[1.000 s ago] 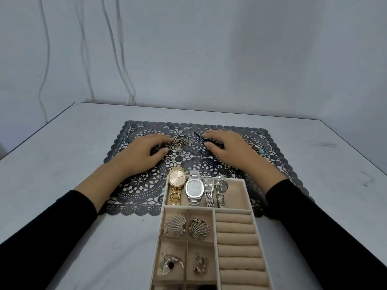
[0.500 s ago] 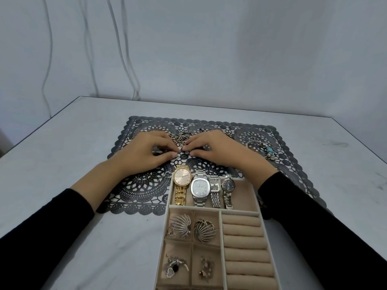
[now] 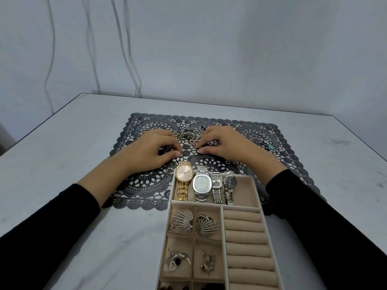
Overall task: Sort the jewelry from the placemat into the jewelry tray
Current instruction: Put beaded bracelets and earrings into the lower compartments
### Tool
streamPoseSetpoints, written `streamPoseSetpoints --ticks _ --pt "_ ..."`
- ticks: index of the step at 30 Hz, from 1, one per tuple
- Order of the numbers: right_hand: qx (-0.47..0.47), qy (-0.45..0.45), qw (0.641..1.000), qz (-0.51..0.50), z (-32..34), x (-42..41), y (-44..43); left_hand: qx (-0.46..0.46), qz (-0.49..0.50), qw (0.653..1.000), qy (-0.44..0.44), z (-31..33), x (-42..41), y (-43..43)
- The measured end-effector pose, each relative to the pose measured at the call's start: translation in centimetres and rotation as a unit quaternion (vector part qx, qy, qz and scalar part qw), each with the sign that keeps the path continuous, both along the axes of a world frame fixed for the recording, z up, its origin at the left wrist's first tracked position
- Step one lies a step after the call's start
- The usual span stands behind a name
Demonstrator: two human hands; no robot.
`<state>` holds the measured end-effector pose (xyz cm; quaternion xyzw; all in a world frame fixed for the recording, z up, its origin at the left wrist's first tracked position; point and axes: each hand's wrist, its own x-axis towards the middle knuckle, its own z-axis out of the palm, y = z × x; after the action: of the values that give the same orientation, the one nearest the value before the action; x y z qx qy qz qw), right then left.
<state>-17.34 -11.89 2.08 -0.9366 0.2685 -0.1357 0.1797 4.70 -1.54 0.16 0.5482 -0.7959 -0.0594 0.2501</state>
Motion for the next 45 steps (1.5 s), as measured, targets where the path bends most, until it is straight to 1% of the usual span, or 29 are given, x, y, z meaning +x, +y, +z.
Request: streamPoseSetpoints --ticks 10,13,16,20,22,25,29,31,35,38,41,45 --pt "0.049 -0.020 0.997 -0.054 0.0 -1.3 -0.7 0.016 0.001 1.000 -0.009 -0.2 -0.5 -0.2" --pt "0.064 -0.039 0.995 -0.064 0.1 -1.3 -0.5 0.016 0.000 1.000 -0.012 -0.2 -0.6 -0.2" --pt "0.044 -0.040 0.995 -0.083 0.0 -0.8 -0.3 0.013 -0.005 1.000 -0.023 -0.1 -0.5 -0.3" --pt "-0.010 -0.003 0.996 -0.093 -0.2 0.1 0.1 0.004 -0.004 1.000 -0.023 -0.2 -0.5 -0.3" --pt "-0.010 -0.006 0.995 -0.095 -0.2 0.3 0.2 0.005 0.003 1.000 -0.021 -0.4 -0.5 -0.4" --pt "0.016 -0.023 0.995 -0.100 -0.2 0.2 0.2 -0.007 0.016 1.000 -0.013 -0.7 -0.7 -0.5" --pt "0.076 -0.048 0.990 -0.104 -0.4 -0.1 0.1 -0.023 0.028 0.999 0.002 -0.8 -1.1 -0.7" --pt "0.098 -0.062 0.988 -0.104 -0.5 -0.3 0.0 -0.025 0.034 0.999 0.020 -0.7 -1.3 -0.7" --pt "0.115 -0.065 0.987 -0.091 -0.4 -0.5 -0.1 -0.009 0.064 0.992 0.108 -0.4 -1.4 -0.4" --pt "0.122 -0.071 0.986 -0.085 -0.4 -0.7 -0.2 0.004 0.082 0.986 0.147 -0.3 -1.4 -0.3" --pt "0.134 -0.073 0.986 -0.071 -0.3 -0.7 -0.2 0.001 0.093 0.981 0.171 -0.3 -1.4 -0.3" --pt "0.106 -0.044 0.991 -0.061 0.1 -0.4 0.2 0.003 0.097 0.977 0.189 -0.5 -1.5 -0.4"
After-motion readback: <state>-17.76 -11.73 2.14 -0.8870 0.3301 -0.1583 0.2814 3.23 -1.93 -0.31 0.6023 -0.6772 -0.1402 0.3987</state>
